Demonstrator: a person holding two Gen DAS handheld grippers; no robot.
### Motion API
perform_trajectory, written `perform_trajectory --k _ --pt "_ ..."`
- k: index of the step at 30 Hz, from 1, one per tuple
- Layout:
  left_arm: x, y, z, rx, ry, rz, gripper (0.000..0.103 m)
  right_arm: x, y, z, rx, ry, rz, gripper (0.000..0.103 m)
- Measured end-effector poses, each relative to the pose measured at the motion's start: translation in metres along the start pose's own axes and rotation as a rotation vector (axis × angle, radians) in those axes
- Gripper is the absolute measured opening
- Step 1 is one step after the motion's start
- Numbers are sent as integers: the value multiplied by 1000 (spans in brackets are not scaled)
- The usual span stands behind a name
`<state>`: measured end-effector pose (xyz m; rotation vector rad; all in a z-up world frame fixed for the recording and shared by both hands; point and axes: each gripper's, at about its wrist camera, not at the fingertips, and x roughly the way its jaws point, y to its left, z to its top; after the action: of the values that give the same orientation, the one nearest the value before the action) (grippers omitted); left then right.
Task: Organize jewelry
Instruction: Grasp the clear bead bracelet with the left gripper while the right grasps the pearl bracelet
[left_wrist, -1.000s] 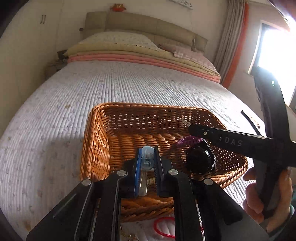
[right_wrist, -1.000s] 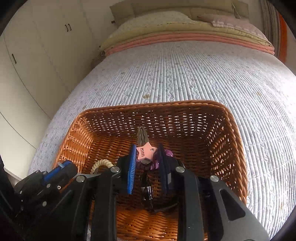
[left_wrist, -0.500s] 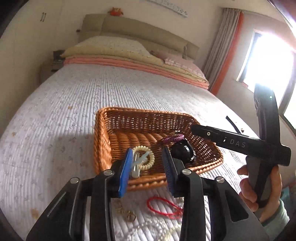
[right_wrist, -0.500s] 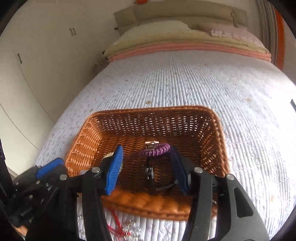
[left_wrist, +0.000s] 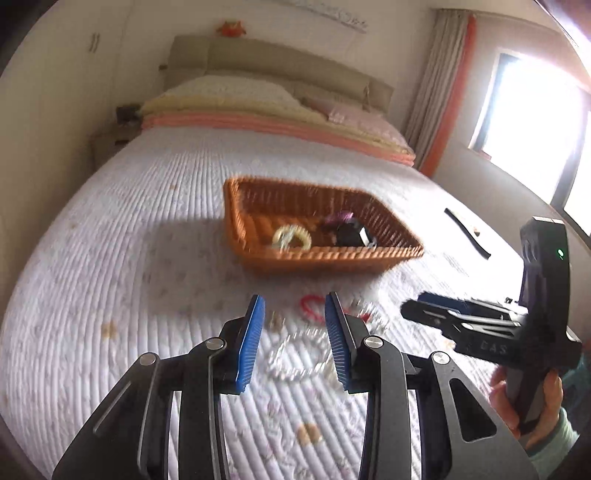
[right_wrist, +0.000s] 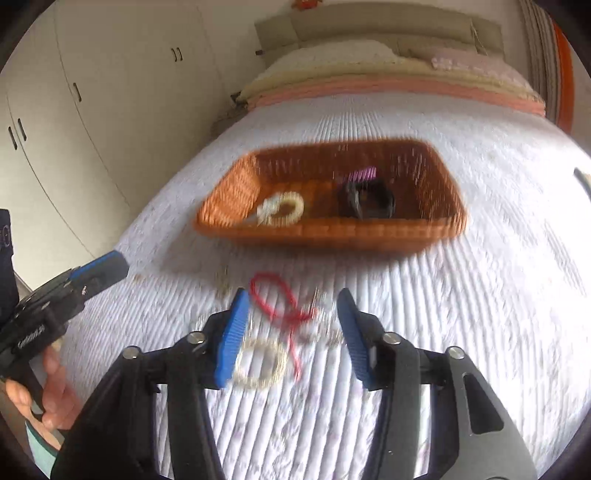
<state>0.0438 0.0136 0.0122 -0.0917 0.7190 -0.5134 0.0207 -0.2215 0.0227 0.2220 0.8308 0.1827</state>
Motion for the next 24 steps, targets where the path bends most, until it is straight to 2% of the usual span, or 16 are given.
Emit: perform_trajectory --k 2,7,14,17,23,24 --pt "11 8 -9 -31 48 5 33 11 -5 -19 40 65 43 32" --pt "44 21 -22 -58 126 6 33 29 -3 -51 69 157 83 32" --pt "70 19 -27 -40 187 9 33 40 9 -46 61 154 52 31" --pt "78 16 -22 -22 197 8 33 46 12 -40 44 150 -8 25" --pt "85 0 -28 63 196 77 33 47 26 -44 -46 125 -91 21" --pt "86 -3 -29 79 195 104 28 46 26 -46 -56 124 -94 20"
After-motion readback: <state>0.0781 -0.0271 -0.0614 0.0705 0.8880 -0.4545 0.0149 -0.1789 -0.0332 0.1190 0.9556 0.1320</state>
